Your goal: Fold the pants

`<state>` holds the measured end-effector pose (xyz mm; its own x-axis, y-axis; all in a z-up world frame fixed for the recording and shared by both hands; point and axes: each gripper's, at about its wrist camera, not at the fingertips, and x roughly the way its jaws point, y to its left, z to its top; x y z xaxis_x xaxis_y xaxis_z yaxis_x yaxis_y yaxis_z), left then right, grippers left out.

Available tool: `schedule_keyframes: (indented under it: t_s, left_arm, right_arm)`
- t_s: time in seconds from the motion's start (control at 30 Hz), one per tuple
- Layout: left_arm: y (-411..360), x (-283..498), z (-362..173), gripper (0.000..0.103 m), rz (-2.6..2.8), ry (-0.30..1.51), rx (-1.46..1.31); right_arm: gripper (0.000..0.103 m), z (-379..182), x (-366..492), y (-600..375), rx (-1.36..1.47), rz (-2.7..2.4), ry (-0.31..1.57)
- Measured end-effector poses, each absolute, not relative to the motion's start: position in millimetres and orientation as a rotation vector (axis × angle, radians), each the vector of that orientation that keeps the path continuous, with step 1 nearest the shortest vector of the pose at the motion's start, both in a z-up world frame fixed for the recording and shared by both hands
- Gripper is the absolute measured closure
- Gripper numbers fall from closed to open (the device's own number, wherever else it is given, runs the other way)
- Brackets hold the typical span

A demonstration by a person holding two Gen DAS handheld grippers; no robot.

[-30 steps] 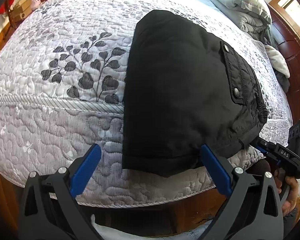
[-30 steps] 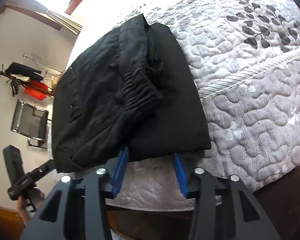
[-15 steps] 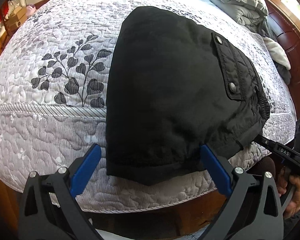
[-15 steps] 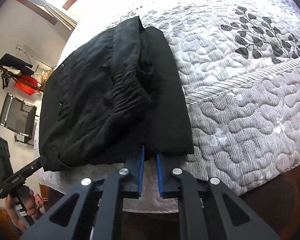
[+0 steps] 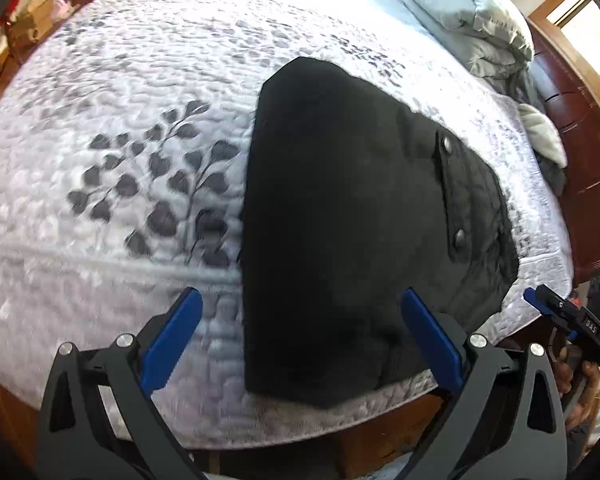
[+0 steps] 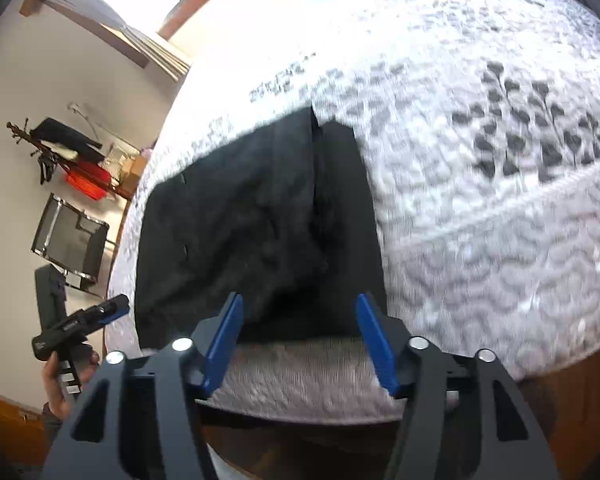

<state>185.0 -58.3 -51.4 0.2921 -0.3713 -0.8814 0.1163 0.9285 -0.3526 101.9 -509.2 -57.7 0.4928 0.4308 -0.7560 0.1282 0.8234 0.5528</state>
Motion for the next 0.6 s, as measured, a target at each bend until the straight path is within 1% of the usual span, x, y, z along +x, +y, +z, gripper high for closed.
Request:
schedule_keyframes:
  t_s: [0.07,0.1,0.33,0.6]
  left_arm:
    - [-60.0,196.3,-57.6,0.004,-0.345,1.251,-0.259]
    - [-59.2,201.8,-61.4,0.004,-0.359,1.26,-0.278]
    - [-44.8,224.7,-93.8,0.004,-0.44,1.349,-0.405]
    - [-49.8,235.3,-125.7,0.003,-0.545,1.429,-0.536]
  right_arm:
    - [0.031,-55.3,114.3,-512.9,0.593,0.22,1.052]
    - [0.03,-56.4,121.1,-514.3,0.592,0.23,1.055]
    - [0.029,-84.5,152.9,-529.6,0.66,0.286,1.107]
    - [0.026,-122.4,170.0,-539.2,0.752,0.314,1.172]
